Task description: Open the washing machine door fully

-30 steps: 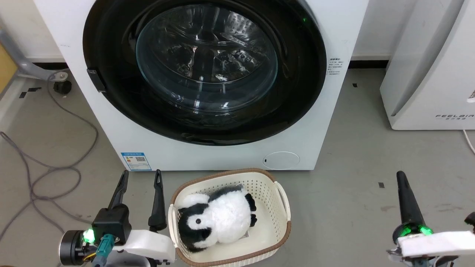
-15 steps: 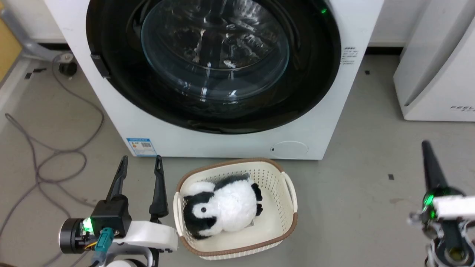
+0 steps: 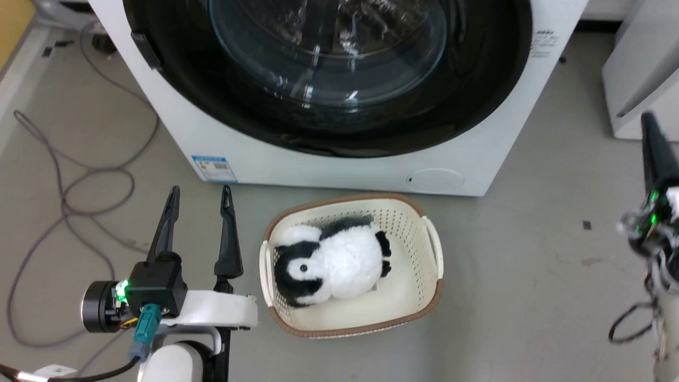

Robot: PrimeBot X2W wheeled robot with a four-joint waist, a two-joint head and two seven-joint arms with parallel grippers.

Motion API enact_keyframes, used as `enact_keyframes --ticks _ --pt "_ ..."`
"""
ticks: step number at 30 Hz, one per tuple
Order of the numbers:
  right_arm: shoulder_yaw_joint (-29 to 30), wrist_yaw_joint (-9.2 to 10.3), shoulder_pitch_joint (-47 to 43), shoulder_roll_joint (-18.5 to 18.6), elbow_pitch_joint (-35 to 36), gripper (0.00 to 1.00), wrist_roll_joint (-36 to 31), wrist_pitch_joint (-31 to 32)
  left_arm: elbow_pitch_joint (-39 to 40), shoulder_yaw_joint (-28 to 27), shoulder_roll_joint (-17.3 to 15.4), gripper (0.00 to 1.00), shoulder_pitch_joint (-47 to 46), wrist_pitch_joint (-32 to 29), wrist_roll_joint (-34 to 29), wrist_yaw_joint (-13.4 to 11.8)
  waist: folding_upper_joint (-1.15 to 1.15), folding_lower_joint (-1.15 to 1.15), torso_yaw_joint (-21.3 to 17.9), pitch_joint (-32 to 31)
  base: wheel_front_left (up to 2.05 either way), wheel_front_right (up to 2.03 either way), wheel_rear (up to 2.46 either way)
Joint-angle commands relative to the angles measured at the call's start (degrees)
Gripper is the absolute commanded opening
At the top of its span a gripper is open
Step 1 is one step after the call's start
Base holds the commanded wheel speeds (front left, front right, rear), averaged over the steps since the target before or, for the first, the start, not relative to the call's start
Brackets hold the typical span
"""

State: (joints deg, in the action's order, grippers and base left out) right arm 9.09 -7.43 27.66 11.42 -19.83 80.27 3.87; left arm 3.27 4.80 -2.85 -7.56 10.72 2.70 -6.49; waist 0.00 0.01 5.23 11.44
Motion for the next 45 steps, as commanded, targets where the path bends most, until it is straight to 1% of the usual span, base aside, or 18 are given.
enact_keyframes --ticks 1,7,16,27,33,38,45 --pt "-0.14 -0.05 3.17 1.2 -1.67 0.0 2.11 0.45 0.33 0.19 -0.03 1.0 -1.24 0.7 0.01 -0.55 0.0 -0.01 0.69 1.46 0.0 0.0 0.0" --pt "-1.63 -0.05 11.69 3.9 -7.06 0.0 4.42 1.46 0.87 0.52 -0.03 1.0 -2.75 1.41 0.41 -1.42 0.0 -0.01 1.75 4.57 0.0 0.0 0.0" --pt "-6.17 -0.05 23.67 7.07 -14.37 0.0 6.03 4.0 1.57 1.33 -0.03 1.0 -4.96 2.49 1.3 -2.5 0.0 -0.01 3.48 8.86 0.0 0.0 0.0" --pt "-11.94 -0.05 34.27 9.31 -21.39 0.0 7.94 6.67 2.23 2.55 -0.03 1.0 -7.18 3.81 2.36 -3.87 0.0 -0.01 6.13 12.3 0.0 0.0 0.0" --pt "-14.75 -0.06 36.34 10.25 -23.6 0.0 7.91 7.65 2.53 3.07 -0.03 1.0 -7.74 4.28 2.9 -4.57 0.0 -0.01 7.15 13.39 0.0 0.0 0.0" --pt "-17.47 -0.06 35.62 10.45 -23.31 0.0 6.39 10.52 2.29 2.94 -0.03 1.0 -7.82 4.28 3.07 -4.69 0.0 -0.01 7.19 13.43 0.0 0.0 0.0" --pt "-19.6 -0.06 33.07 10.32 -20.92 0.0 7.49 16.3 1.54 2.7 -0.03 1.0 -7.47 4.28 3.24 -4.5 0.0 -0.01 6.74 12.17 0.0 0.0 0.0"
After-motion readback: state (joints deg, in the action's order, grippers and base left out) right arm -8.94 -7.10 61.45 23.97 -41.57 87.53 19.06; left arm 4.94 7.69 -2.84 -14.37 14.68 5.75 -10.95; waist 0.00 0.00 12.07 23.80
